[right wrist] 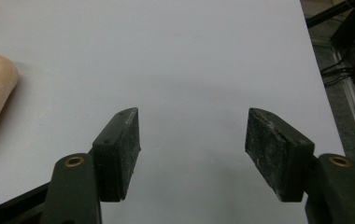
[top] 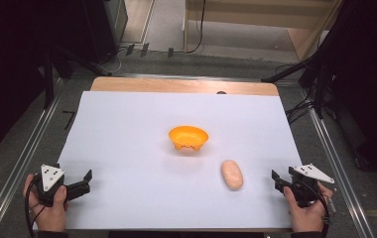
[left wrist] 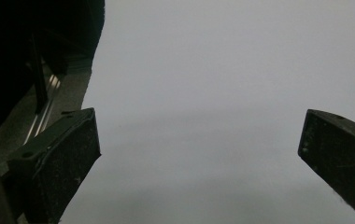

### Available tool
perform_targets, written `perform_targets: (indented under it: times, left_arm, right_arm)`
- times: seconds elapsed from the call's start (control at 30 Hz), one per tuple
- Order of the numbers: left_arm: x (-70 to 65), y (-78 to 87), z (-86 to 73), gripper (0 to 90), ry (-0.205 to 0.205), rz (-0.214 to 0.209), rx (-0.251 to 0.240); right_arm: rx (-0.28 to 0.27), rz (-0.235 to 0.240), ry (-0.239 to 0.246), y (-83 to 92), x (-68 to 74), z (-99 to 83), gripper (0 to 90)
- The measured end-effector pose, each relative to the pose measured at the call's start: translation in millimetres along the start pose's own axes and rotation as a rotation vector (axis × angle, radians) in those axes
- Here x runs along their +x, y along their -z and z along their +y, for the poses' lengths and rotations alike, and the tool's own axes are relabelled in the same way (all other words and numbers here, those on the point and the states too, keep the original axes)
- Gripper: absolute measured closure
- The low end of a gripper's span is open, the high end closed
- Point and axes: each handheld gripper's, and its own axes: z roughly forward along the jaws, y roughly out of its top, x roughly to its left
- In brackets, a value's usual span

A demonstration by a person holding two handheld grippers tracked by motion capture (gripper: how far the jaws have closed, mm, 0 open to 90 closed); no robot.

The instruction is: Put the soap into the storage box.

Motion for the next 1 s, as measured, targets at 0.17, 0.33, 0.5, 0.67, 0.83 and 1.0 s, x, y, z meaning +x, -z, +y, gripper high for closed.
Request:
perform_targets:
  times: [0.17, 0.33, 0.5, 0.67, 0.83, 1.0]
  left_arm:
    - [0.4, -0.5, 0.3, 0.0, 0.003, -0.006, 0.007]
    - [0.0, -0.5, 0.3, 0.0, -0.001, -0.002, 0.006]
    - [0.0, -0.1, -0.1, 0.0, -0.001, -0.001, 0.001]
    - [-0.9, -0.1, -0.3, 0.0, -0.003, 0.011, -0.001]
    - [-2.2, -0.5, -0.1, 0.0, -0.015, 0.021, 0.007]
    - [-1.7, -0.4, -0.1, 0.0, -0.012, 0.018, 0.006]
  right_arm:
    - [0.030, -0.057, 0.067, -5.0, 7.0, 3.2, 34.8]
    - [0.049, -0.052, 0.069, -3.7, 8.3, 6.3, 33.9]
    - [0.052, 0.011, 0.074, 1.4, 13.4, 11.4, 37.2]
    - [0.122, 0.036, 0.084, 2.7, 17.6, 18.4, 31.8]
    - [0.167, 0.072, 0.075, 2.4, 26.2, 24.0, 30.5]
    - [0.174, 0.102, 0.086, 0.9, 33.3, 32.0, 24.4]
